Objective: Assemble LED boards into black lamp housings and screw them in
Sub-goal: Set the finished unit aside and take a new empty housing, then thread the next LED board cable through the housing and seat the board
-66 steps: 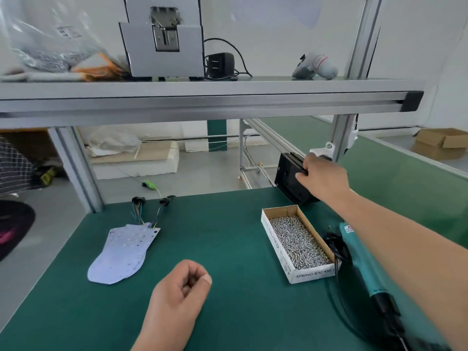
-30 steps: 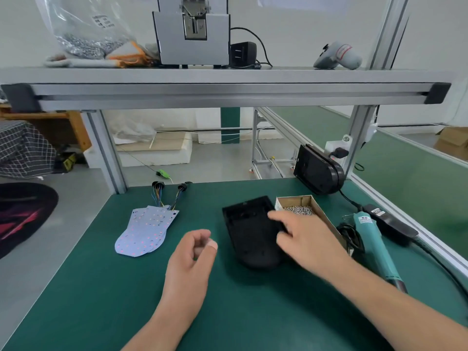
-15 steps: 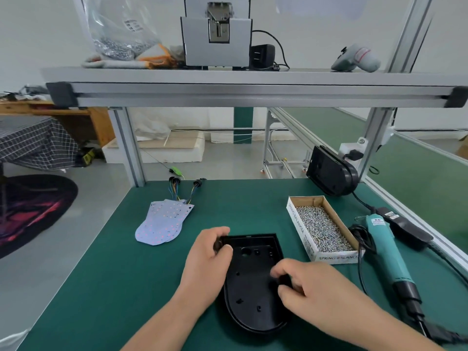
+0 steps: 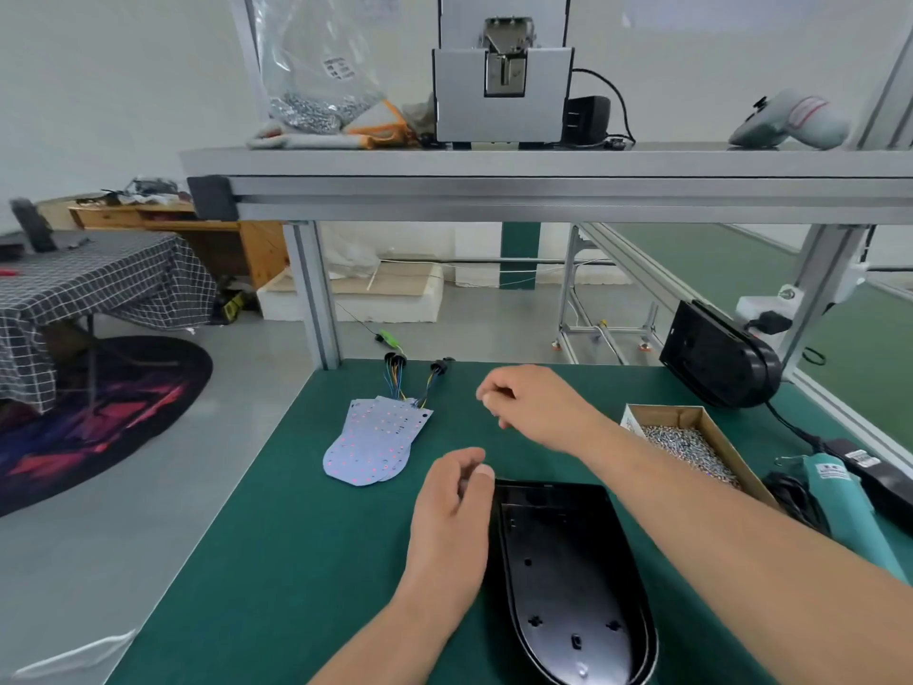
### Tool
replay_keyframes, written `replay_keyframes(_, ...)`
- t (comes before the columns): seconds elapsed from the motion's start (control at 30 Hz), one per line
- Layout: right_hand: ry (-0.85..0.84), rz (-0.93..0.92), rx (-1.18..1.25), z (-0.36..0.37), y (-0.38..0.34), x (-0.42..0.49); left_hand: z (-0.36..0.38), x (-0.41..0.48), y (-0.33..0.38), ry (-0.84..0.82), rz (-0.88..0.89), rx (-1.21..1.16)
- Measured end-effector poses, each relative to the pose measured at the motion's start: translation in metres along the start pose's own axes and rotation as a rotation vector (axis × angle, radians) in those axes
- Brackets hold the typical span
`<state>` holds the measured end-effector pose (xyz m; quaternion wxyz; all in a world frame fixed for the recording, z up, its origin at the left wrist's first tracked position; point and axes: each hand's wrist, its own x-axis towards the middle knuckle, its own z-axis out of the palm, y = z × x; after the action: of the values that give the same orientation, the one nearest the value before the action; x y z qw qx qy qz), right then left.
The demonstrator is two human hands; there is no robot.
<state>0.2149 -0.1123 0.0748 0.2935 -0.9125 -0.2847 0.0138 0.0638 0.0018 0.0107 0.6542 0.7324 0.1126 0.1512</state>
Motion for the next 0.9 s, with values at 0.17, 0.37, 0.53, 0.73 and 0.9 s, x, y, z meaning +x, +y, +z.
replay_keyframes(0.17, -0.169, -0.089, -0.276, 0.042, -0.012, 0.069, -0.001, 0.003, -0.001, 0.065, 0.003, -0.039)
replay_keyframes(0.37, -0.277, -0.126, -0.444, 0.066, -0.008, 0.098, -0.002, 0.003, 0.0, 0.072, -0.019, -0.079)
replay_keyframes(0.53, -0.21, -0.117, -0.491, 0.063, 0.002, 0.093, -0.003, 0.003, 0.0, 0.07, -0.025, -0.087)
replay_keyframes(0.73, -0.28, -0.192, -0.425, 0.033, 0.013, 0.057, -0.002, 0.0, -0.003, 0.057, 0.059, -0.002)
replay_keyframes(0.9, -0.149, -0.269, -0.36, 0.004, 0.018, 0.009, -0.005, -0.002, -0.004, 0.121, 0.276, 0.313)
